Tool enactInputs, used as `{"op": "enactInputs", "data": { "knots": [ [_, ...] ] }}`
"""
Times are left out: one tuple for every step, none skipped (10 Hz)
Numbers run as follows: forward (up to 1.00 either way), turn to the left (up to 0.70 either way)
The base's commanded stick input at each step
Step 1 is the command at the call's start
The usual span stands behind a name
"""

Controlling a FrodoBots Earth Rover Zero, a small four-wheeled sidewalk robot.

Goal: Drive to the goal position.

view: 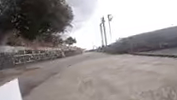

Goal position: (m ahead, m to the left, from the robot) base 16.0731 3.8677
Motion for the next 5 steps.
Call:
{"op": "enactInputs", "data": {
  "knots": [
    [0.7, 0.0],
    [0.7, 0.0],
    [0.64, 0.0],
    [0.52, 0.0],
    [0.5, 0.0]
  ]
}}
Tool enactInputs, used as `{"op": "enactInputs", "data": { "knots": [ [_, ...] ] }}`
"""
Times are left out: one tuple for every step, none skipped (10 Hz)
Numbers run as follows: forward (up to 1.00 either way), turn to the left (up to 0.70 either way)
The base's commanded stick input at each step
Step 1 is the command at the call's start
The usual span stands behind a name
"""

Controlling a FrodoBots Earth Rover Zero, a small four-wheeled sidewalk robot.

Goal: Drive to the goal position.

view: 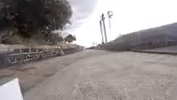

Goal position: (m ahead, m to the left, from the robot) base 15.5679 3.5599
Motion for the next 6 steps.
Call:
{"op": "enactInputs", "data": {
  "knots": [
    [0.5, 0.0],
    [0.5, 0.0],
    [0.5, 0.0],
    [0.5, 0.0],
    [0.5, 0.0],
    [0.5, 0.0]
  ]
}}
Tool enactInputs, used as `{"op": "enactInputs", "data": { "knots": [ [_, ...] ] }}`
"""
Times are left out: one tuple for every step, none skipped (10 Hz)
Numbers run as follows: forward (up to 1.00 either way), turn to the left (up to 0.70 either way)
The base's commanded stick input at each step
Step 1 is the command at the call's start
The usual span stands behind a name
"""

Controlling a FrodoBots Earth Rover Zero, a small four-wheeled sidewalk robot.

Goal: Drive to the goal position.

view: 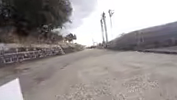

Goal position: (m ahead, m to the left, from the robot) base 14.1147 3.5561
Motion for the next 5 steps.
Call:
{"op": "enactInputs", "data": {
  "knots": [
    [0.5, 0.0],
    [0.5, 0.0],
    [0.5, 0.0],
    [0.5, 0.0],
    [0.5, 0.0]
  ]
}}
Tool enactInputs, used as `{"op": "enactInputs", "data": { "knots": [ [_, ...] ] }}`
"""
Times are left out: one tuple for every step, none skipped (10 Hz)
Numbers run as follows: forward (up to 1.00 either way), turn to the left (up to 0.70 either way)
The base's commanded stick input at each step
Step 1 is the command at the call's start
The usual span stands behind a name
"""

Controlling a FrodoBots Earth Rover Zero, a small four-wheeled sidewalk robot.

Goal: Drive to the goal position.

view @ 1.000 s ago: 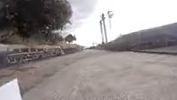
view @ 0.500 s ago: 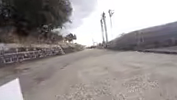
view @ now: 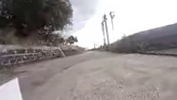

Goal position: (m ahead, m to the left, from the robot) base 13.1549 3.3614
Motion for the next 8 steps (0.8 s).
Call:
{"op": "enactInputs", "data": {
  "knots": [
    [0.5, 0.0],
    [0.5, 0.0],
    [0.5, 0.0],
    [0.5, 0.0],
    [0.5, 0.0],
    [0.5, 0.0],
    [0.5, 0.0],
    [0.5, 0.0]
  ]
}}
